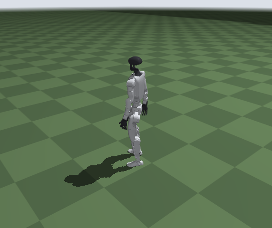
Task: Kungfu
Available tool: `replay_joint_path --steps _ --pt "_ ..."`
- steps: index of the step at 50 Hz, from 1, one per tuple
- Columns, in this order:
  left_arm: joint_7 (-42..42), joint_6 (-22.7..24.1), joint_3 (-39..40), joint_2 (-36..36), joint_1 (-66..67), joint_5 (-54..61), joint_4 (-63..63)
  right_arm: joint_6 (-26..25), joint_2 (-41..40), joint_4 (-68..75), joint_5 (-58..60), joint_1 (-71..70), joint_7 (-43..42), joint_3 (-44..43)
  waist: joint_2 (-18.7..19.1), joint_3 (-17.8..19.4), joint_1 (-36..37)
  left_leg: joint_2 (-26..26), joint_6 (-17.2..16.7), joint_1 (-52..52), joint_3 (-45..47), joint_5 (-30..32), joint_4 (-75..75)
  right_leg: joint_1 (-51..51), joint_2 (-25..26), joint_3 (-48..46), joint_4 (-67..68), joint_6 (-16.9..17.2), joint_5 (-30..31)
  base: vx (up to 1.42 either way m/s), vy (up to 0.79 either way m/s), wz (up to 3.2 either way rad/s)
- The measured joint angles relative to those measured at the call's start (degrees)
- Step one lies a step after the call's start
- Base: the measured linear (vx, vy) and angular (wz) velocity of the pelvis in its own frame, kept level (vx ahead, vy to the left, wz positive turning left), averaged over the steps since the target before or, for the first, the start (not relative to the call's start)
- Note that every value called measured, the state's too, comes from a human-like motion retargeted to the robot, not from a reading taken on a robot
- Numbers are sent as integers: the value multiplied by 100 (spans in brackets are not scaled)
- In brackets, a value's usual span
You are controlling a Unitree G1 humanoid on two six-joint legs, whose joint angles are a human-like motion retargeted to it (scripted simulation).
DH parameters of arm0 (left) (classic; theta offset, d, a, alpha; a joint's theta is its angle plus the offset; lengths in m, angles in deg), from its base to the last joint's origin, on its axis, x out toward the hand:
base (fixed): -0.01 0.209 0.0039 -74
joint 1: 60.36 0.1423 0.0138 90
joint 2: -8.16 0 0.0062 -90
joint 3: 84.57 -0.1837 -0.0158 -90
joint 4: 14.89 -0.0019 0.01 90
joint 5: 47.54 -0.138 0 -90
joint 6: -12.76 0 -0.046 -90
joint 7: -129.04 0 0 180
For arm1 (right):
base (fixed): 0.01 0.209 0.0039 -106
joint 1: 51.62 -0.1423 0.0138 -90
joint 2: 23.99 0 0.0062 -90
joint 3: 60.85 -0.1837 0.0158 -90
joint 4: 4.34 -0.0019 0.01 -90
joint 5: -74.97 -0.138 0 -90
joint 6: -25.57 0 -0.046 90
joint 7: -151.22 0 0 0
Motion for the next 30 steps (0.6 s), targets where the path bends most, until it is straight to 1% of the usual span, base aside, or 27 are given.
replay_joint_path --steps 3,5,7,8,10,11,12,13,15,16,18,20,23,25,27,30 --pt "11 87 -177 61 -13 -250 223 32 -20 121 -171 7 -101 -51 35 22 -143 16 -77 114 -140 -14 -25 -86 -296 25 -511 3 393 19 -22 25" --pt "23 81 -193 98 -3 -526 293 48 -58 108 -266 22 -136 -132 28 48 -163 26 -136 229 -147 -37 -44 -146 -458 31 -823 184 563 17 -25 -6" --pt "-17 39 -167 127 21 -826 280 62 -121 34 -280 45 -145 -245 5 97 -186 55 -212 355 -153 -60 -54 -160 -595 -88 -1089 460 772 15 -31 10" --pt "-62 14 -162 142 40 -950 246 71 -155 -7 -284 60 -141 -277 12 137 -270 94 -254 406 -243 -62 -54 -156 -643 -124 -1181 544 863 14 -39 42" --pt "-177 -41 -116 167 91 -1120 132 64 -192 -70 -300 71 -159 -271 1 187 -392 147 -341 492 -357 -77 -50 -162 -696 -111 -1172 619 1188 14 -52 32" --pt "-226 -78 -66 174 129 -1167 46 55 -195 -82 -307 66 -192 -257 -50 188 -380 135 -384 545 -328 -96 -44 -160 -737 -128 -1104 821 1390 13 -46 -9" --pt "-267 -116 -19 182 178 -1207 -39 48 -201 -92 -313 67 -223 -248 -66 192 -363 166 -432 596 -293 -106 -45 -142 -735 -188 -1046 842 1423 12 -35 -29" --pt "-291 -156 25 192 249 -1230 -124 44 -215 -98 -318 80 -250 -251 -11 201 -335 285 -488 644 -245 -101 -60 -90 -647 -333 -1009 506 1119 15 -45 -17" --pt "-311 -254 112 197 382 -1277 -307 5 -244 -89 -301 112 -240 -309 74 165 -351 457 -581 697 -232 -93 -62 28 -423 -610 -968 25 690 18 -62 10" --pt "-329 -328 184 193 422 -1346 -420 -51 -257 -56 -264 110 -149 -388 89 83 -314 498 -601 628 -258 -72 -9 -2 -360 -585 -923 -24 573 16 -56 19" --pt "-478 -445 291 119 507 -1425 -621 -169 -251 -16 -173 109 105 -565 115 -61 -114 615 -670 491 -211 44 102 -113 -284 -417 -795 -34 376 10 -36 0" --pt "-809 -409 306 -59 516 -1175 -823 -339 -152 -48 -49 51 409 -629 163 -72 -7 773 -808 416 -75 264 183 -169 -238 -422 -678 -50 248 4 -36 7" --pt "-1032 -102 296 -273 520 -552 -948 -803 129 -250 166 -138 840 -460 273 57 -211 911 -925 330 -99 561 290 -89 -185 -570 -626 -62 154 0 -14 44" --pt "-1015 -38 187 -360 532 -312 -891 -1098 312 -441 309 -230 1080 -379 311 80 -271 907 -959 235 -281 685 376 -59 -186 -594 -627 -45 139 2 -6 36" --pt "-934 -42 110 -407 510 -449 -768 -1189 476 -683 375 -248 1242 -333 295 58 -191 891 -1006 160 -404 744 431 -56 -212 -609 -631 -39 136 0 -2 23" --pt "-781 11 -187 -385 425 -697 -534 -1117 792 -1053 315 -251 1370 -120 273 61 -113 886 -1046 49 -503 737 503 -26 -283 -677 -657 -7 173 -1 8 39"
